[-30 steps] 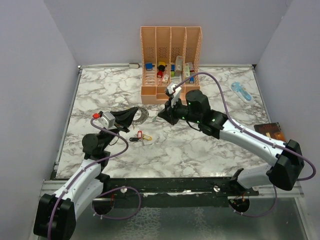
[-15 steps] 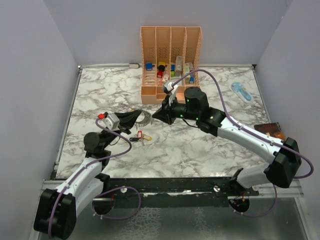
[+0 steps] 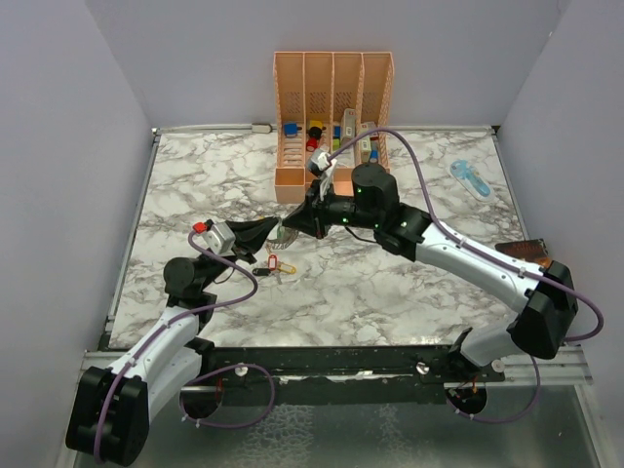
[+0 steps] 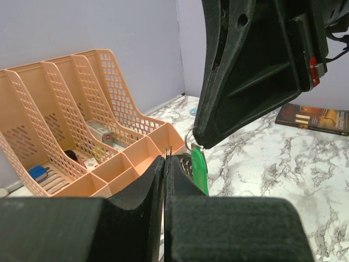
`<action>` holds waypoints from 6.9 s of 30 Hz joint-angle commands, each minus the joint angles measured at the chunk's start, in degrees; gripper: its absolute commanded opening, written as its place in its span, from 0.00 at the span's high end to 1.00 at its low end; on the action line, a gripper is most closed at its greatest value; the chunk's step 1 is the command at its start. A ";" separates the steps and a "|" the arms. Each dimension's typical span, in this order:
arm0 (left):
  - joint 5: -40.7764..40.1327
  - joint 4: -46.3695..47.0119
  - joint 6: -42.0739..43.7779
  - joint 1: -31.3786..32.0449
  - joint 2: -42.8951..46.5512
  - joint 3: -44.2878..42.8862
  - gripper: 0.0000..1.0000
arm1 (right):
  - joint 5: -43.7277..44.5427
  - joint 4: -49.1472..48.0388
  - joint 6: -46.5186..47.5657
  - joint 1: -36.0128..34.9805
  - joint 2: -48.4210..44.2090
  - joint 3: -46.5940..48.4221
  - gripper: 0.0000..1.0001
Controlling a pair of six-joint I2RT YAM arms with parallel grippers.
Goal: Put the keys on the keyring
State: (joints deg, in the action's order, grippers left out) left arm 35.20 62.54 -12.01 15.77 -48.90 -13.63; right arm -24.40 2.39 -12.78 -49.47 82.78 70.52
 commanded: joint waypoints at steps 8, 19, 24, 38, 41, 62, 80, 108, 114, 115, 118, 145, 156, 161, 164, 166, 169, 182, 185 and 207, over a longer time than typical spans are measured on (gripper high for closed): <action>1.95 3.24 -0.76 0.13 1.52 0.15 1.00 | 0.53 -0.54 -1.68 -0.98 3.04 3.32 0.99; 2.90 3.37 -1.22 0.11 2.27 0.71 1.00 | 2.32 -0.81 -2.82 -0.98 2.97 3.90 0.99; 3.16 3.12 -0.83 0.07 2.31 0.71 1.00 | 2.62 -1.02 -3.06 -0.98 3.06 4.44 0.99; 3.73 3.38 0.24 0.18 2.48 0.23 1.00 | 3.58 1.44 -3.97 -0.93 3.97 5.86 0.99; 3.53 2.91 0.93 0.23 2.40 0.18 1.00 | 3.02 1.76 -4.23 -0.98 3.65 5.70 0.99; 1.33 1.93 4.26 0.22 2.23 -0.37 1.00 | -2.00 4.50 -4.47 -0.98 -3.94 -0.14 0.99; 3.91 1.99 3.91 0.20 2.54 -0.82 1.00 | 3.47 3.52 -4.25 -1.50 0.78 2.33 0.98; 4.87 1.74 4.64 0.21 2.65 -0.61 1.00 | 4.50 3.47 -4.32 -1.50 3.69 6.17 0.99; 5.05 2.45 4.08 0.23 2.75 -0.39 1.00 | 5.97 3.88 -5.00 -1.50 3.52 6.07 0.99; 5.03 2.83 3.98 0.20 2.67 -0.27 1.00 | 6.17 4.04 -5.06 -1.50 3.50 6.04 0.99; 4.97 3.63 3.75 0.17 2.54 -0.25 1.00 | 6.36 4.81 -5.35 -1.50 3.67 6.31 0.99; 5.39 6.05 2.17 0.20 2.45 -0.33 1.00 | 12.08 8.62 -7.23 -1.50 -2.95 2.71 0.67; 10.77 8.67 -4.28 0.26 0.16 -1.98 1.00 | 2.24 -1.04 10.78 -1.31 -9.82 -1.13 0.65; 12.78 9.35 -5.98 0.54 -0.82 -2.92 1.00 | -7.20 -0.04 16.98 -1.34 -7.33 0.48 0.69; 13.56 9.32 -6.56 0.60 -1.08 -3.24 1.00 | -10.68 2.82 18.70 -1.34 -5.31 2.07 0.71; 13.87 9.33 -7.04 0.61 -1.11 -3.33 1.00 | -11.23 3.82 20.05 -1.40 -5.15 1.64 0.71; 14.44 9.54 -7.76 0.61 -1.18 -3.55 1.00 | -11.31 4.38 21.95 -1.33 -5.72 0.08 0.73; 17.01 9.65 -9.50 0.73 -1.54 -4.11 1.00 | -9.48 10.85 26.21 -1.24 -4.79 2.28 0.84; 17.40 9.68 -9.62 0.74 -1.55 -4.27 1.00 | -9.47 10.58 26.31 -1.15 -4.90 2.01 0.84; 18.77 9.57 -9.98 0.82 -1.47 -4.30 1.00 | -8.71 8.07 27.36 -0.40 -2.93 3.27 0.84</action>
State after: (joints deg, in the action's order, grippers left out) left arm 52.56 68.99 -21.26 16.25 -50.76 -16.29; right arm -33.28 11.97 13.82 -50.17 78.67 71.46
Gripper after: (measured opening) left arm 0.027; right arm 0.169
